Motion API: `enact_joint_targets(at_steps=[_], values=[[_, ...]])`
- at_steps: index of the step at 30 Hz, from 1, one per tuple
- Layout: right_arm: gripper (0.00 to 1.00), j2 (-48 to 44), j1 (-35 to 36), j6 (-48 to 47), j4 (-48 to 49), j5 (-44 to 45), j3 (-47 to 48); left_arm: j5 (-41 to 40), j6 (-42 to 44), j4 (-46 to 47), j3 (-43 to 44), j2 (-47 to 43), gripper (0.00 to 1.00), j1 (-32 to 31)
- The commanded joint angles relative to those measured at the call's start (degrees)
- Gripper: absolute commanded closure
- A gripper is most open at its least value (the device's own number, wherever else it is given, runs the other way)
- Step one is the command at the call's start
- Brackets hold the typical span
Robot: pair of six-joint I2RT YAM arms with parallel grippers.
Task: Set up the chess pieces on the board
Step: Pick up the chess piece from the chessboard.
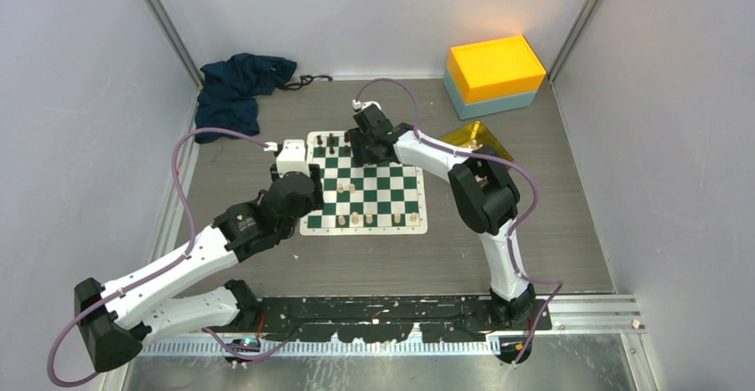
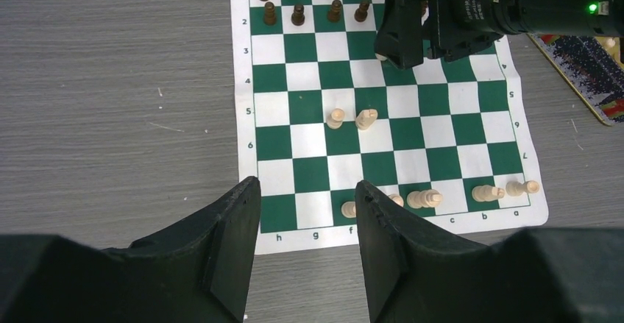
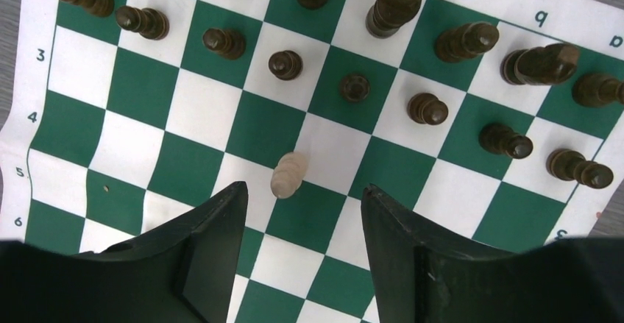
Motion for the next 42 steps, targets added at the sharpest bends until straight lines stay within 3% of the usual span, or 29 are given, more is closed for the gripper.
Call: enact_joint_targets(at_steps=[1,9,14,21,26,32,42], values=[[0.37,0.6,0.3,-0.7,1.1,0.0,3.9,-0.8,1.1,3.1,-0.2,-1.3,0.49,-0.3],[0.47,2.5,0.3,-0.8,0.5,-0.3,6.1,-1.0,1.6,3.3,-0.2,-1.9,0.49,-0.3],[0.6,3.0,0.3,-0.9,0.3,-0.3,6.6,-1.2,1.8,3.4,-0.3,-2.1,0.5,-0.3],[0.65,3.3,0.3,-0.9,0.0,-0.3,6.6,-1.3,1.8,3.5,-0.5,-2.0,0.5,-0.3],[0.83,3.3,0.3,-0.9,0.0,-0.4,6.3,-1.6,1.8,3.4,-0.7,-2.2,0.5,-0.3],[0.9,1.9,0.4,-1.1,0.2,-0.3,5.4,-1.7,1.8,3.4,-0.7,-2.1,0.5,-0.3],[0.91,-7.5,2.5,-1.6,-0.8,3.3,-1.0,-2.1,1.0,2.8,-1.6,-2.1,0.5,-0.3]])
